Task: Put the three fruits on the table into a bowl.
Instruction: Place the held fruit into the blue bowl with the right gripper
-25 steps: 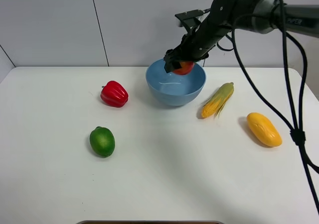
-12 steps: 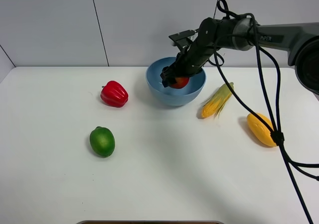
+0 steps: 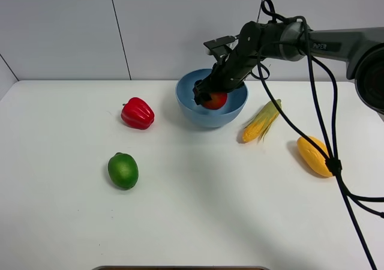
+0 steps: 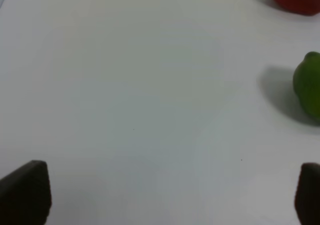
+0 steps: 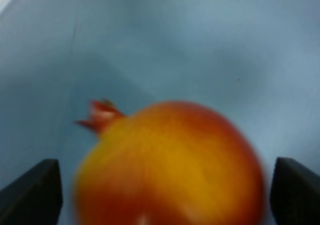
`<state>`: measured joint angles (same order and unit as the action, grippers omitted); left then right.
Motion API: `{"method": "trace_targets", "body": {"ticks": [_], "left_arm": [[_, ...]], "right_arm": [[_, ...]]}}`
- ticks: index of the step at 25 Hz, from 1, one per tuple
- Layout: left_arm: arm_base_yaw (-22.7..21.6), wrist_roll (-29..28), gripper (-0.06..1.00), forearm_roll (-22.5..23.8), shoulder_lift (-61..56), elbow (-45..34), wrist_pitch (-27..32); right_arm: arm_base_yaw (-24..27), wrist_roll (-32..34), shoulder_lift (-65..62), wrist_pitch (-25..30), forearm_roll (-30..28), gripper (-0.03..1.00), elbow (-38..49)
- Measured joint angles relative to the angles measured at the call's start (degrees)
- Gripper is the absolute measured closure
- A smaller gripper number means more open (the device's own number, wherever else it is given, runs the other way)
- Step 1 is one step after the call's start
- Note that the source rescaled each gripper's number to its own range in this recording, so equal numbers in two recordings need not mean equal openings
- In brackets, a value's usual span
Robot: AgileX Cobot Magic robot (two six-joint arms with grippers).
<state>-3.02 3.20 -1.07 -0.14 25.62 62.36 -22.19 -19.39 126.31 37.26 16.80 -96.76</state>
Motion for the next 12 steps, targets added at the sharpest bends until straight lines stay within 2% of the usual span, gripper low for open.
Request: {"method": "trace_targets", "body": {"ticks": [3, 7, 12], "left_arm": [[0.0, 0.0, -0.06, 0.0, 0.0, 0.0, 0.0], [0.0, 0.0, -0.06, 0.0, 0.0, 0.0, 0.0], [0.0, 0.0, -0.06, 0.0, 0.0, 0.0, 0.0]], "right_arm": [[0.0, 0.0, 0.0, 0.2, 0.0, 0.32, 0.0], [0.0, 0.0, 0.0, 1.4, 0.0, 0.31, 0.0], [0.0, 1.6, -1.0, 6.1, -0.1, 0.31, -1.8]]}}
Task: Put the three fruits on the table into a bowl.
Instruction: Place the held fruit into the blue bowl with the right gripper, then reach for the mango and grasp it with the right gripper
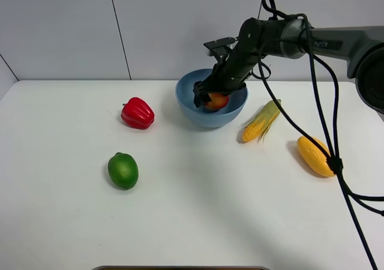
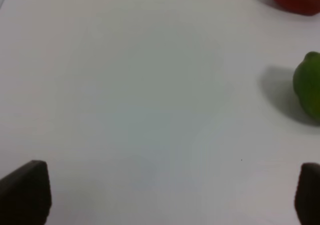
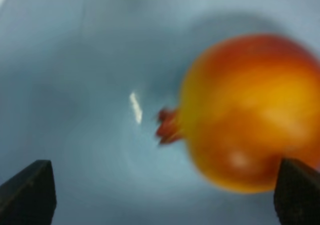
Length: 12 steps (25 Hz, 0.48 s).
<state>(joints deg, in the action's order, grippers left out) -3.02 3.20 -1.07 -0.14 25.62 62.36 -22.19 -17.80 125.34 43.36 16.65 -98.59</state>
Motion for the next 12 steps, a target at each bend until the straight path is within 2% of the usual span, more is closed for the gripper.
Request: {"method": "trace_targets", "body": {"ticks": [8, 12], "left_arm": [[0.0, 0.0, -0.06, 0.0, 0.0, 0.0, 0.0], [0.0, 0.0, -0.06, 0.0, 0.0, 0.0, 0.0]], "right_arm": [[0.0, 4.5, -8.4, 9.1, -5.0, 0.31, -2.9], [0.0, 7.1, -12.8, 16.0, -8.6, 0.31, -3.0]]}}
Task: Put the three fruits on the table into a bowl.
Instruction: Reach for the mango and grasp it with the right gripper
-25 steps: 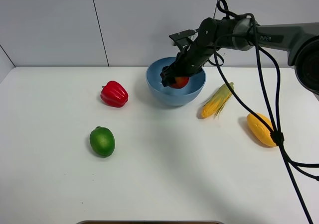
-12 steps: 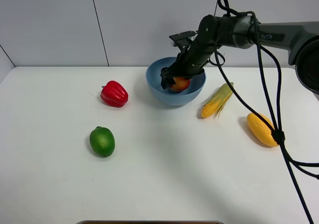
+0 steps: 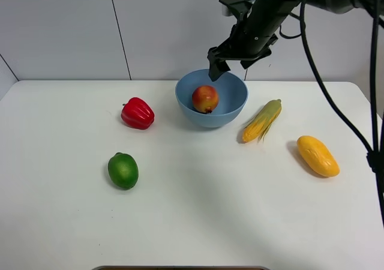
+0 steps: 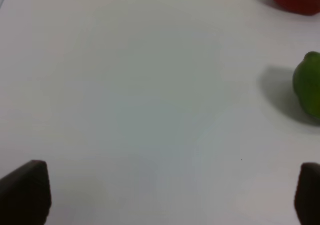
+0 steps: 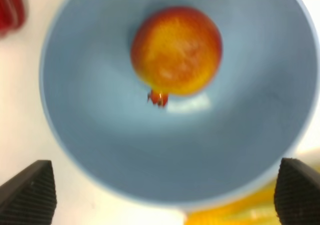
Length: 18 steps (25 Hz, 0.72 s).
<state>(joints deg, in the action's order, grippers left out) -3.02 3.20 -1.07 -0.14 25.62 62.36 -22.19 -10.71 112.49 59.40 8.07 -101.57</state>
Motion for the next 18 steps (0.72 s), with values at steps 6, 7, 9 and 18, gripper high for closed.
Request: {"method": "trace_targets", "body": {"ticks": [6, 7, 9, 18], "left_arm": [[0.0, 0.0, -0.06, 0.0, 0.0, 0.0, 0.0], [0.0, 0.0, -0.06, 0.0, 0.0, 0.0, 0.0], [0.0, 0.0, -0.06, 0.0, 0.0, 0.0, 0.0], [0.0, 0.0, -0.06, 0.0, 0.0, 0.0, 0.0]], "right_arm": [[0.0, 3.4, -5.2, 7.8, -4.9, 0.31, 0.0], [0.0, 3.8, -6.0, 8.9, -5.4, 0.31, -0.1], [0.0, 4.5, -7.4, 9.8, -6.3, 0.31, -0.1], [1.9, 7.5, -12.6, 10.5, -8.1, 0.31, 5.4]]}}
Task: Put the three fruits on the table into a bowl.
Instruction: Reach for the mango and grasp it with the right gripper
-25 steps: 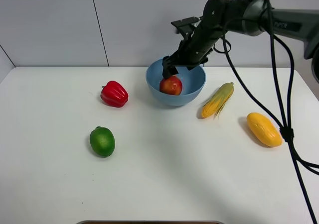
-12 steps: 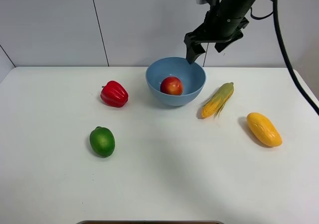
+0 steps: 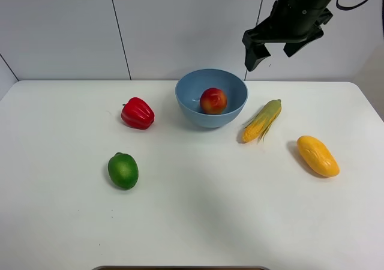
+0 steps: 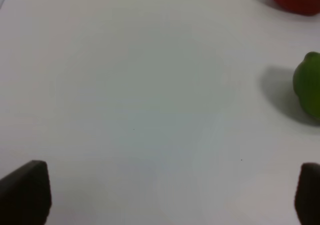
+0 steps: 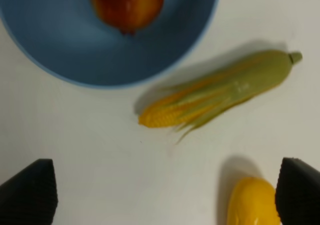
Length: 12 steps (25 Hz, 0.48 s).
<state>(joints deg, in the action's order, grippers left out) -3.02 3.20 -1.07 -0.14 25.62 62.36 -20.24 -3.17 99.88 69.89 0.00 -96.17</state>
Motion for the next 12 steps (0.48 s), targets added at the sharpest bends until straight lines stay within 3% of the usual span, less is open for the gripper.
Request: {"method": "trace_targets", "body": {"ticks": [5, 9, 12], "left_arm": [[0.0, 0.0, -0.06, 0.0, 0.0, 0.0, 0.0], [0.0, 0.0, -0.06, 0.0, 0.0, 0.0, 0.0], [0.0, 0.0, -0.06, 0.0, 0.0, 0.0, 0.0]], "right_arm": [[4.2, 0.3, -2.2, 0.1, -0.3, 0.29, 6.2], [7.3, 0.3, -2.6, 0.0, -0.3, 0.05, 11.3], [9.4, 0.3, -2.6, 0.0, 0.0, -0.02, 15.2]]}}
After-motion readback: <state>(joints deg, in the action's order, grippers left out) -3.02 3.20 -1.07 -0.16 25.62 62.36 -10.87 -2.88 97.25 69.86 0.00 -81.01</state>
